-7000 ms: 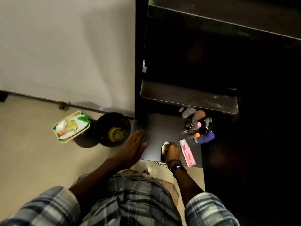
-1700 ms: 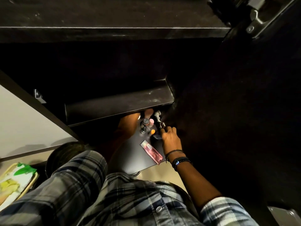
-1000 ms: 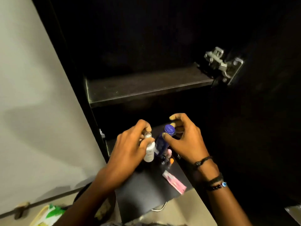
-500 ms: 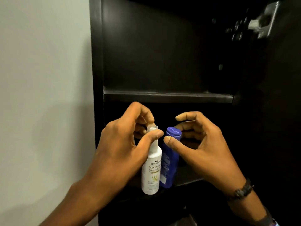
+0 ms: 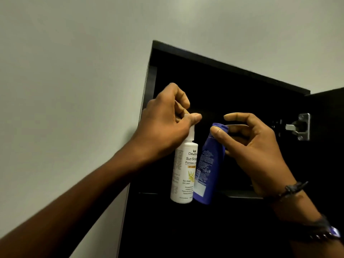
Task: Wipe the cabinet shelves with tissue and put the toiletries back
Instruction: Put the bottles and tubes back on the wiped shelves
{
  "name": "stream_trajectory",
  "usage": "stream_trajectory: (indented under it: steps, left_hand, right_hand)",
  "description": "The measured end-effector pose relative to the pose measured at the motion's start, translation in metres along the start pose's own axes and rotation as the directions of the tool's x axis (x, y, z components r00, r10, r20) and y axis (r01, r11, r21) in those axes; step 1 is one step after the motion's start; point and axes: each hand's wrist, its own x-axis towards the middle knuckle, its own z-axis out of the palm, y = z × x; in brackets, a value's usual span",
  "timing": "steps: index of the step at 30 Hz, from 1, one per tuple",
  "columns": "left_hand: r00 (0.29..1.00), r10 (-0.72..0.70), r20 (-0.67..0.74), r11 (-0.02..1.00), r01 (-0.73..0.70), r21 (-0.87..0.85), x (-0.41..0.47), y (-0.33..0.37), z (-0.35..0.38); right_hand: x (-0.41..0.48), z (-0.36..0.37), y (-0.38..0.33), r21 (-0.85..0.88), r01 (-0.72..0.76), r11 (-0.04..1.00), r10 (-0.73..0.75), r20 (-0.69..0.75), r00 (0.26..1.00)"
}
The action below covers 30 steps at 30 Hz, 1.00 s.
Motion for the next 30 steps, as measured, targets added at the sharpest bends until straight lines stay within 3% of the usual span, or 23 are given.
stream_trajectory:
  steps: [9, 13, 18, 26, 30]
  left_hand:
    - [0.999, 0.000, -0.034, 0.971, 0.008, 0.238, 0.011, -0.017, 0.022]
    - [0.999, 0.017, -0.041, 0.929, 0.000, 0.371, 0.001, -0.019, 0.029]
    - [0.986, -0.148, 0.072, 0.885, 0.099, 0.454, -0.028, -0.021, 0.033]
    - [0.951, -0.280, 0.131, 0.843, 0.178, 0.508, -0.063, -0.031, 0.042]
    - [0.923, -0.343, 0.174, 0.779, 0.176, 0.602, -0.069, -0.032, 0.042]
  right_hand:
    - [0.022, 0.038, 0.034, -0.102, 0.074, 0.992, -0.080, -0.059, 0.995]
    - [0.018, 0.047, 0.054, -0.112, 0.029, 0.993, -0.030, -0.009, 1.000]
    - [0.005, 0.044, 0.074, -0.097, -0.050, 0.994, 0.056, 0.064, 0.996]
    - [-0.004, 0.041, 0.084, -0.107, -0.182, 0.977, 0.202, 0.219, 0.955]
    - [-0.003, 0.051, 0.081, -0.144, -0.170, 0.975, 0.201, 0.246, 0.948]
